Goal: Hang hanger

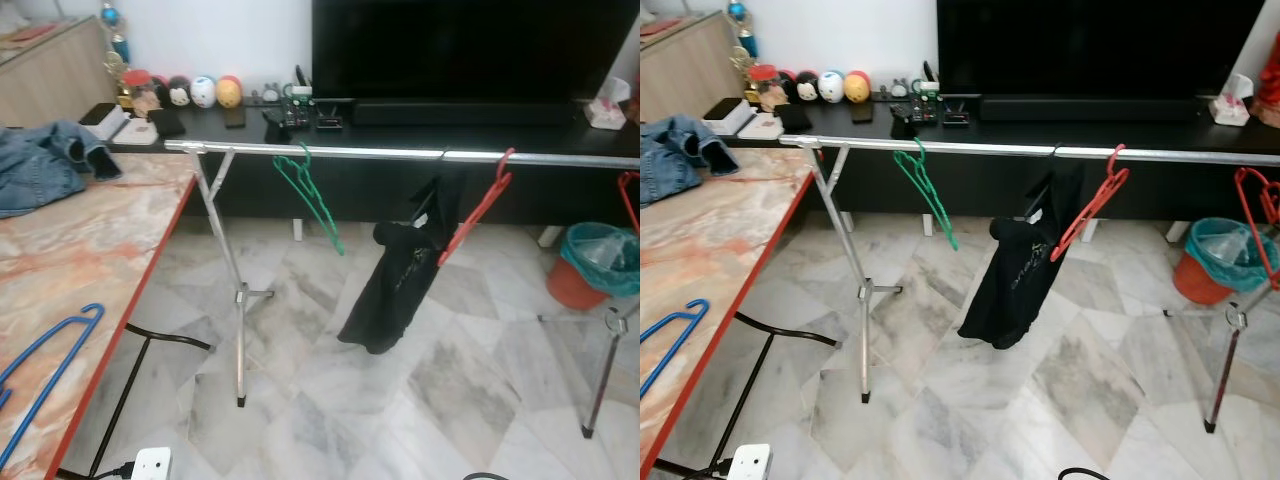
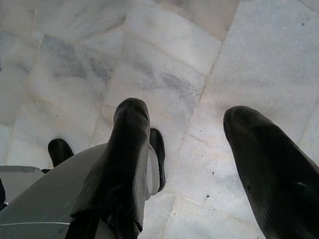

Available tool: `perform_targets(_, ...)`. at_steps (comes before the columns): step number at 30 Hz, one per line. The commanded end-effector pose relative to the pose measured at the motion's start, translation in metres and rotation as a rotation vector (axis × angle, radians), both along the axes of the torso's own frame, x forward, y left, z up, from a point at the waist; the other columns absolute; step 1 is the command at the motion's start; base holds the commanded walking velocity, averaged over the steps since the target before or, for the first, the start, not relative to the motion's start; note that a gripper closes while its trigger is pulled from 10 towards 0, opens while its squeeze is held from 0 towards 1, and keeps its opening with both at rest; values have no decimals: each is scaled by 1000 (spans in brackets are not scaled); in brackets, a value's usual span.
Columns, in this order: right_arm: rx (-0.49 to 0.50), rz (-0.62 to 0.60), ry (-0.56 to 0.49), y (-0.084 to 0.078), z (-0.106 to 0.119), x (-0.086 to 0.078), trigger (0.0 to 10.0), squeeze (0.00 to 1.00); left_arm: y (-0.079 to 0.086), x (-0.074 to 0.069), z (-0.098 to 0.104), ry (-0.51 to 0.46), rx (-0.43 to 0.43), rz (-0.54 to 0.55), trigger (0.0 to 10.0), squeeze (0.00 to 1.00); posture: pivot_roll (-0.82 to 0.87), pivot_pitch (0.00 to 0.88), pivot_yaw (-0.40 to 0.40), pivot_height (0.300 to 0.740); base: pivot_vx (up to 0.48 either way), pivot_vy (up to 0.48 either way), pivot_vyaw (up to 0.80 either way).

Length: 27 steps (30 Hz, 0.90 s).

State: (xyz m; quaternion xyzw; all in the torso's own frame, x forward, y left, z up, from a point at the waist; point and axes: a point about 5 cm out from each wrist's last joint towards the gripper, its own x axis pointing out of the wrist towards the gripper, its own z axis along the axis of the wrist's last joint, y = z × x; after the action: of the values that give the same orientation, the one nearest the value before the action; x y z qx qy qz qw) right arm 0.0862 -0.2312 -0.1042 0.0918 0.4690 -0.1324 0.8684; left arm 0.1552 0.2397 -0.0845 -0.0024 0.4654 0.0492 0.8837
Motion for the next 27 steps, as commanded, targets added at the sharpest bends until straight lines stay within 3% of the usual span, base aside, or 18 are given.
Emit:
perform_targets(1, -2, -1, 7, -1, 0, -3, 10000, 0, 0, -4, -2, 15, 5, -17, 10000, 0, 39, 0, 7, 740, 0, -352, 0)
perform_targets(27, 0, -14, 4, -1, 0, -2, 10000, 0, -1, -3, -1, 11, -3, -15, 10000, 0, 42, 0, 4, 740, 0, -352, -91)
